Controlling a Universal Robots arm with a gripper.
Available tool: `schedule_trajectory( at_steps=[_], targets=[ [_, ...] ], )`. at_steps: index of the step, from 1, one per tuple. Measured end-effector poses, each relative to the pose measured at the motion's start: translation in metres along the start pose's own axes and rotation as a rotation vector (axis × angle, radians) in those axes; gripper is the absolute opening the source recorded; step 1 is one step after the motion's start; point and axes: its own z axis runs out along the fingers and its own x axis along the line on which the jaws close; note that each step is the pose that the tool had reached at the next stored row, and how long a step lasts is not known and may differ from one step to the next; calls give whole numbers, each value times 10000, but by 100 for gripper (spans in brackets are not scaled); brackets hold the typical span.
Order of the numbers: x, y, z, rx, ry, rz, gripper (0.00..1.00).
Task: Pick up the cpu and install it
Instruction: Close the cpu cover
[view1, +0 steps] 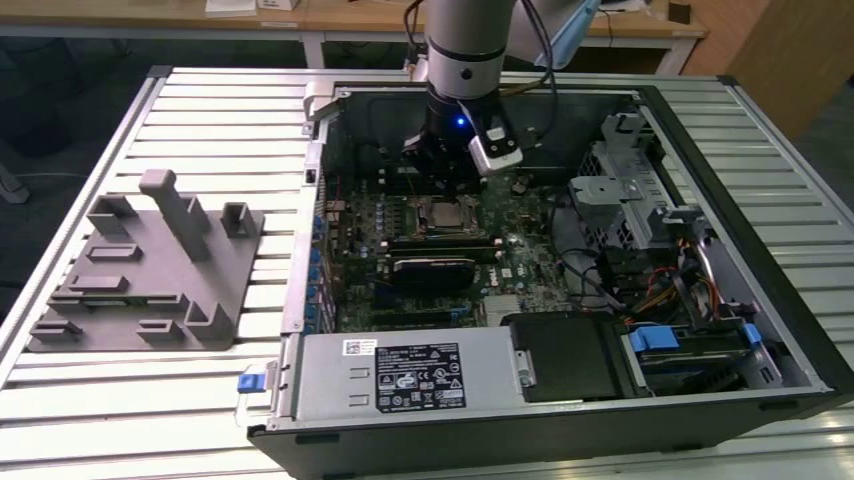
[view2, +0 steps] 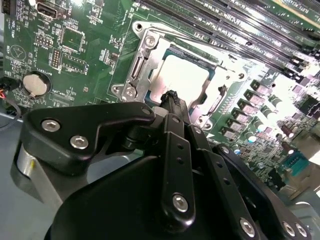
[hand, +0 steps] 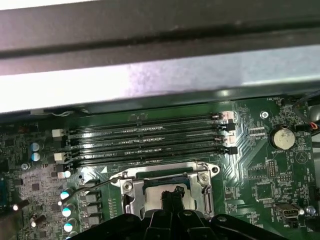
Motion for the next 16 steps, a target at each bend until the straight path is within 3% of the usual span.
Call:
schedule_trajectory(
  at_steps=[8, 16],
  targets=[
    [10, -31, 5, -1, -1, 2, 11],
    [147, -51, 18, -1, 0, 1, 11]
  ],
)
